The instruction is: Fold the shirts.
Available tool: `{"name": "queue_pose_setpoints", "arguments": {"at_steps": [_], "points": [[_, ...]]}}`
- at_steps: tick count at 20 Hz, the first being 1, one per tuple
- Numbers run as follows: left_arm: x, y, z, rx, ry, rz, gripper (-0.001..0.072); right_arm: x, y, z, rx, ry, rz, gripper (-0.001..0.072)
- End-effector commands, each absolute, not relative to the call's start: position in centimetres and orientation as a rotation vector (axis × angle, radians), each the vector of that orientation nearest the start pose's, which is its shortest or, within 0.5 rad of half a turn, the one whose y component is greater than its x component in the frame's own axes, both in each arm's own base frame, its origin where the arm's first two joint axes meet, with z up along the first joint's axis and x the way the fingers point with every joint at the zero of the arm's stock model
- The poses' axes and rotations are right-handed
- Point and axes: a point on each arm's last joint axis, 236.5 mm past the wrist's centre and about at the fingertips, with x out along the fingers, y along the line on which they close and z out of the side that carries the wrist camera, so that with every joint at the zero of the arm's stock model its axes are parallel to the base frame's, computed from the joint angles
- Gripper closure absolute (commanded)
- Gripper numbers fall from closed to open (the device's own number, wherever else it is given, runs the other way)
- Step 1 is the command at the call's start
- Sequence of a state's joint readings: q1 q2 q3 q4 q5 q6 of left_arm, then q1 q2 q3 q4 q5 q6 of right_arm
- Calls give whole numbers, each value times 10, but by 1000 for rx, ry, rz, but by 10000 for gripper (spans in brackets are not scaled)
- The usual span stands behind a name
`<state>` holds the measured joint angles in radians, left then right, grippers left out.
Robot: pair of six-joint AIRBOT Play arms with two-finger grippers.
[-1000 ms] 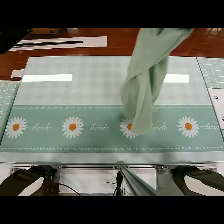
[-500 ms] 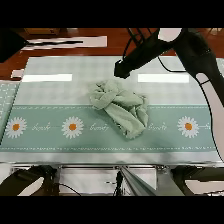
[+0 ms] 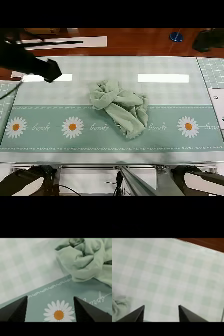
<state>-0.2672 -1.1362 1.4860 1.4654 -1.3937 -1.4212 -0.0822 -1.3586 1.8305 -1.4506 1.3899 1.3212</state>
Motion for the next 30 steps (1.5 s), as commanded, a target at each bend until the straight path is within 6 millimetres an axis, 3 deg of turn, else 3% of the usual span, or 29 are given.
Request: {"name": "queue_pose_setpoints", "arguments": {"at_steps": [1, 3, 6, 9, 12, 14, 17, 24, 25, 27, 28, 30], "points": [[376, -165, 89, 70, 1103, -510, 15, 435, -68, 195, 83, 935, 58, 224], [389, -190, 58, -30, 1134, -580, 14, 431, -81, 171, 156, 973, 49, 225], [406, -210, 23, -332, 1231, -635, -13, 420, -85, 125, 184, 1064, 52, 224], [424, -212, 13, -618, 1255, -688, -13, 410, -79, 84, 206, 1136, 67, 225], [436, -199, 4, -695, 1243, -694, -13, 401, -76, 54, 225, 1185, 73, 224], [445, -183, -11, -668, 1241, -632, -13, 398, -75, 40, 238, 1197, 69, 225], [458, -177, -23, -676, 1218, -585, -13, 395, -70, 27, 267, 1208, 74, 225], [448, -204, -56, -654, 1285, -625, -13, 391, -41, 14, 388, 1215, 150, 225], [445, -210, -57, -640, 1288, -638, 54, 390, -40, 13, 393, 1218, 154, 225], [443, -215, -57, -628, 1286, -652, 499, 390, -36, 14, 397, 1220, 163, 225], [443, -216, -56, -634, 1287, -656, 596, 390, -35, 14, 405, 1221, 169, 226], [440, -215, -54, -639, 1298, -664, 653, 388, -33, 14, 391, 1223, 189, 228]]}}
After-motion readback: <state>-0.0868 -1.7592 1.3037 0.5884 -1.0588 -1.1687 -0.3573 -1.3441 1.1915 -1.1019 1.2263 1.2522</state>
